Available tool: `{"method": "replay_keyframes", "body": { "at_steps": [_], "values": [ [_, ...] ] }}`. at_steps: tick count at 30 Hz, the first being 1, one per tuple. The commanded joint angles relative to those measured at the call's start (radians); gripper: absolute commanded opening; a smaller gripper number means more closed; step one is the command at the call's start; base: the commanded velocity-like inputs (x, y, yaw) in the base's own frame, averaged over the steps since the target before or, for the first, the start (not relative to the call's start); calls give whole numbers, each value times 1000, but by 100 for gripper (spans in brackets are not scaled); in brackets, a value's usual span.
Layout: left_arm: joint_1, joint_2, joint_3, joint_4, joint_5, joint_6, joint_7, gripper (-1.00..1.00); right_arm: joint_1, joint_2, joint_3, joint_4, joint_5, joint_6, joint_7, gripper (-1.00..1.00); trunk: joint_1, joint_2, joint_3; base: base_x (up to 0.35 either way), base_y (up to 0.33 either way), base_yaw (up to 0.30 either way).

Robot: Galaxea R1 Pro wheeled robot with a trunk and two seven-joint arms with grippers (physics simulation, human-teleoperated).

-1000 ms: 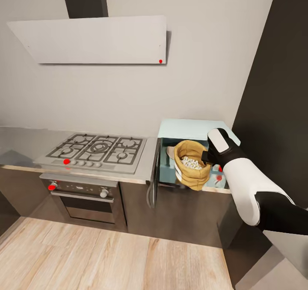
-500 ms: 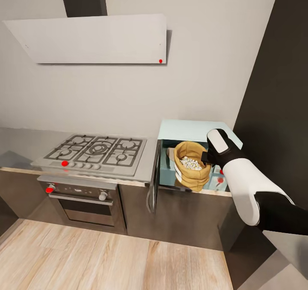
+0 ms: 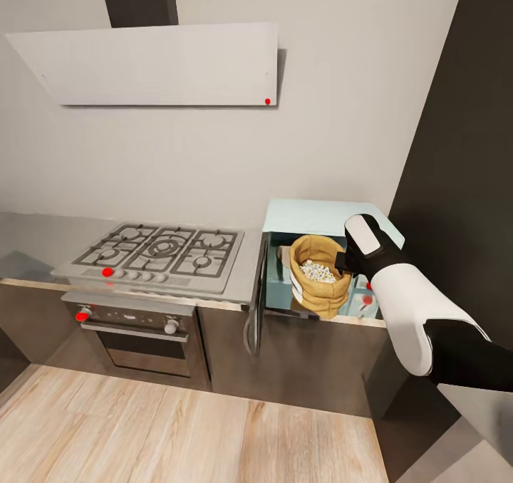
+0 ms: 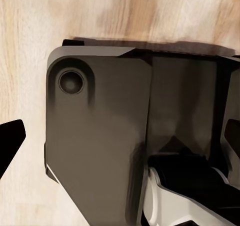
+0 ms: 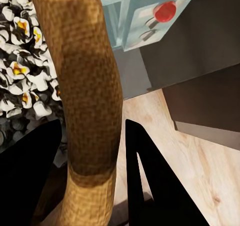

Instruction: In the kitchen, take the popcorn bag from the countertop, put it into the microwave, and heat it until the popcorn is cooked so the cooked popcorn ends up inside the bag.

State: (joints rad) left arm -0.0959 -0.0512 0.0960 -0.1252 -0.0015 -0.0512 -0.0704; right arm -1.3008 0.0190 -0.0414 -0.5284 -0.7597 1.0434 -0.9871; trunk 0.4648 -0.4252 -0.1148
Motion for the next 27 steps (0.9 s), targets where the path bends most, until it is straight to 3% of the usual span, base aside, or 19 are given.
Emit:
{"method": "replay_keyframes", "body": {
  "at_steps": [1,9,23,27],
  "values": [
    [-1,-1,8,1,0,-3,-5,100,-2,1,-5,-5,-10,4,-8,-100,1,-3,-2,0,0,0],
    [-1,1,10,1,0,-3,-5,100,-1,0,-5,-5,-10,4,-8,-100,27,-52,-24,0,0,0],
    [-1,1,10,1,0,-3,-6,100,0,-4,-3,-4,-10,4,-7,-100,27,-52,-24,1,0,0],
    [-1,2,10,1,0,-2,-6,100,0,-2,-3,-4,-10,4,-7,-100,27,-52,-24,197,0,0]
  ]
}}
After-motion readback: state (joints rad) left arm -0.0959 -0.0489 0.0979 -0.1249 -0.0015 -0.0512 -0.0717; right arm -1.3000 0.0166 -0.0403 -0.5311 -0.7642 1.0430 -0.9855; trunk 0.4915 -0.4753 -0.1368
